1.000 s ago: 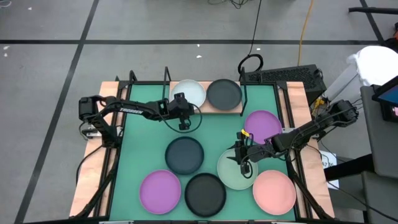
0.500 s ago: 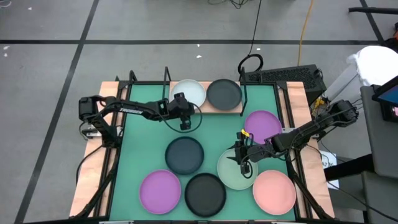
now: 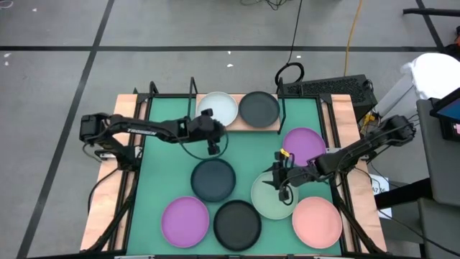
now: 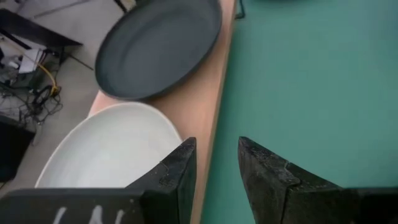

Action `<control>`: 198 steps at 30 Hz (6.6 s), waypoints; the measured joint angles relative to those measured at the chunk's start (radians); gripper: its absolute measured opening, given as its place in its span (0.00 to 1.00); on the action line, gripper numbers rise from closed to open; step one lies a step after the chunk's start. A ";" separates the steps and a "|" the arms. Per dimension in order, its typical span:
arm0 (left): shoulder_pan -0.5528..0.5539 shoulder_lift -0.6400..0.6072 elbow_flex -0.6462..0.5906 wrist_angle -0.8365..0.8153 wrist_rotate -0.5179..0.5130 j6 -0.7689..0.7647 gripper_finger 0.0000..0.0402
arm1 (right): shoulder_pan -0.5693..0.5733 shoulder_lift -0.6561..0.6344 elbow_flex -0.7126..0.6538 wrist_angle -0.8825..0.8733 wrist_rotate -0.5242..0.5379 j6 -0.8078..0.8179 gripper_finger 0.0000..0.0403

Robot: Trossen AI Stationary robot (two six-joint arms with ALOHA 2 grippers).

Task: Place and stack plates onto a shelf
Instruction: Stack the right purple plate on top of the black plate on the shelf

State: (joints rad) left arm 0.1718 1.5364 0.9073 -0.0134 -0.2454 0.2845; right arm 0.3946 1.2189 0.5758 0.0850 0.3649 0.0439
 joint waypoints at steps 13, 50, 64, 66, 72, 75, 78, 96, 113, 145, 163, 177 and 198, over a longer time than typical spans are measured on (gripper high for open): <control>-0.079 -0.037 0.002 -0.015 0.001 -0.044 0.31 | 0.000 -0.198 0.032 -0.313 0.009 0.198 0.39; -0.246 -0.037 0.001 -0.151 0.020 -0.193 0.31 | 0.000 -0.200 -0.022 -0.984 -0.034 0.625 0.45; -0.246 -0.036 0.001 -0.152 0.025 -0.216 0.31 | 0.000 -0.200 -0.110 -0.909 -0.056 0.632 0.46; -0.246 -0.036 0.001 -0.152 0.037 -0.216 0.31 | 0.000 -0.200 -0.127 -0.888 -0.059 0.628 0.42; -0.247 -0.036 0.001 -0.158 0.046 -0.221 0.31 | 0.000 -0.200 -0.151 -0.859 -0.077 0.626 0.23; -0.247 -0.036 0.001 -0.158 0.046 -0.223 0.31 | 0.000 -0.200 -0.151 -0.859 -0.079 0.625 0.12; -0.247 -0.036 0.001 -0.157 0.046 -0.224 0.31 | 0.000 -0.200 -0.150 -0.854 -0.069 0.607 0.03; -0.260 -0.036 0.001 -0.178 0.046 -0.242 0.31 | 0.000 -0.199 -0.050 -0.814 -0.056 0.537 0.01; -0.297 -0.036 0.001 -0.178 0.046 -0.262 0.31 | 0.000 -0.199 0.080 -0.756 -0.056 0.408 0.00; -0.308 -0.036 0.001 -0.174 0.046 -0.285 0.31 | -0.024 0.080 0.434 -0.628 0.000 -0.020 0.00; -0.313 -0.036 0.001 -0.176 0.046 -0.289 0.31 | -0.222 0.080 0.447 -0.525 -0.003 -0.322 0.00; -0.313 -0.036 0.001 -0.176 0.046 -0.289 0.31 | -0.412 0.079 0.446 -0.455 -0.117 -0.441 0.00; -0.313 -0.036 0.001 -0.168 0.046 -0.288 0.31 | -0.642 0.098 0.446 -0.418 -0.221 -0.561 0.00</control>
State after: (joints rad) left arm -0.1410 1.5005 0.9085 -0.1817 -0.1993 -0.0040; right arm -0.2476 1.3172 1.0222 -0.3326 0.1437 -0.5173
